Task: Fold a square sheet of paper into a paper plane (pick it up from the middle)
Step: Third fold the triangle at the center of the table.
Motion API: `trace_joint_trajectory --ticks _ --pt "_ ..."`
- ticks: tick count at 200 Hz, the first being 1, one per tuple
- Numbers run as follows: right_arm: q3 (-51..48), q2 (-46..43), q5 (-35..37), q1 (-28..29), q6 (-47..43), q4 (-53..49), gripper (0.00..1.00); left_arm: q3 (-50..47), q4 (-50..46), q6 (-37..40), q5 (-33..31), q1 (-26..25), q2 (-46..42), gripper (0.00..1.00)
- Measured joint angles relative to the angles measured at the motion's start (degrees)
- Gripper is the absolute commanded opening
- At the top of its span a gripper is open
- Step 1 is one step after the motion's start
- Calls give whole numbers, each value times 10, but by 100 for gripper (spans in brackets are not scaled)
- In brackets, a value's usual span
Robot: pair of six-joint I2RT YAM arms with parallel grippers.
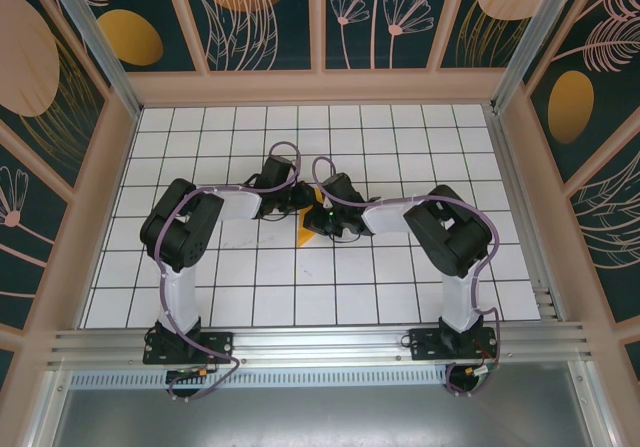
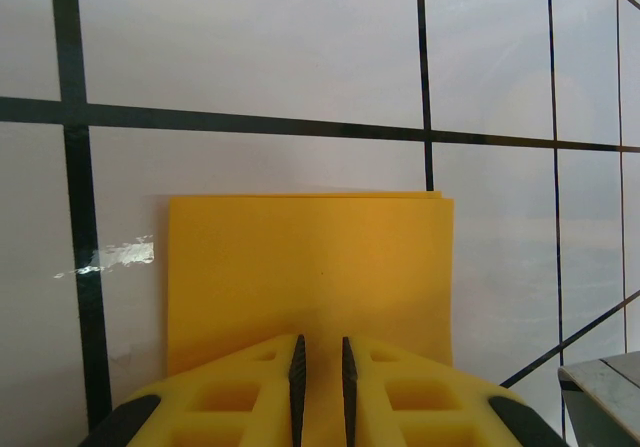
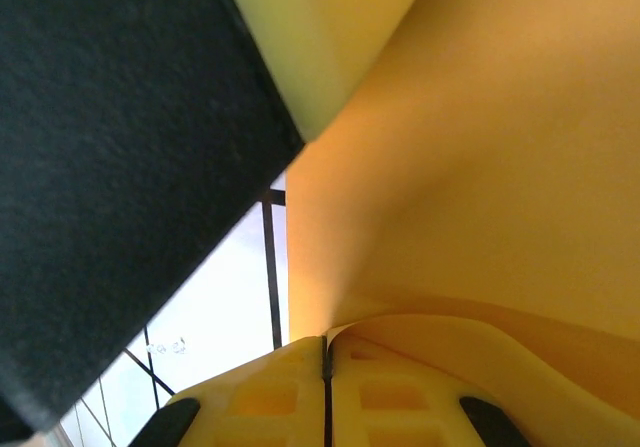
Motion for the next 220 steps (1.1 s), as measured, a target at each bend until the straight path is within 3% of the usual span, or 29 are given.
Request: trace_joint_trajectory --ticks 220 --pt "-5 -6 30 3 13 -2 8 0 0 0 0 0 0 21"
